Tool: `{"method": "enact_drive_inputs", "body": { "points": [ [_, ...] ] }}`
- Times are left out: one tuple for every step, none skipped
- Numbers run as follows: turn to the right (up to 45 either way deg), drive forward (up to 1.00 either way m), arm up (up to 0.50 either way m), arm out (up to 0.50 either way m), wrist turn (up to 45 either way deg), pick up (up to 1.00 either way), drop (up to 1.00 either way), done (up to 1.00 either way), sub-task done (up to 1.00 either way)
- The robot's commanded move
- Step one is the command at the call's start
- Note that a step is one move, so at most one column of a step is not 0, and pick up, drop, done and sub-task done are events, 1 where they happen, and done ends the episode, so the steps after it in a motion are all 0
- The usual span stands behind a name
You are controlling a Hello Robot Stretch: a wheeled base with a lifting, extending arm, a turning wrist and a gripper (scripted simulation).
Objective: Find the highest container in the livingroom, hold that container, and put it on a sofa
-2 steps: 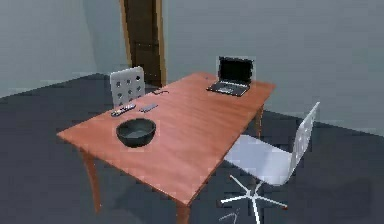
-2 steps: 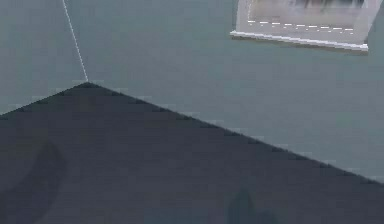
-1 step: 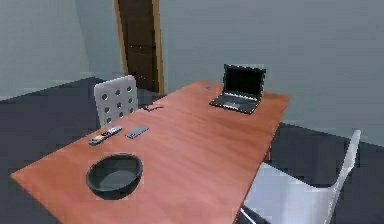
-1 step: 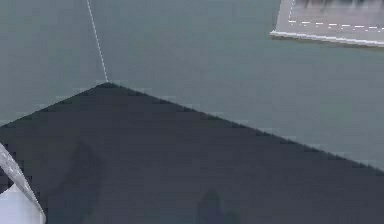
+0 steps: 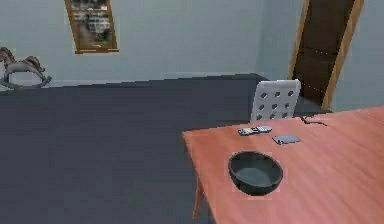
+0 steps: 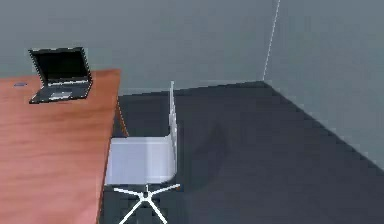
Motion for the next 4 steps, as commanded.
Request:
{"method": "enact_drive_inputs", "body": {
  "points": [
    [-45.0,0.00,0.00,0.00,0.0,0.00,0.00,0.00,0.00],
    [-21.0,0.00,0.00,0.00,0.0,0.00,0.00,0.00,0.00],
    [0.0,0.00,0.50,0.00,0.0,0.00,0.00,0.00,0.00],
    [0.0,0.00,0.38,0.00,0.0,0.00,0.00,0.00,0.00]
  ]
}}
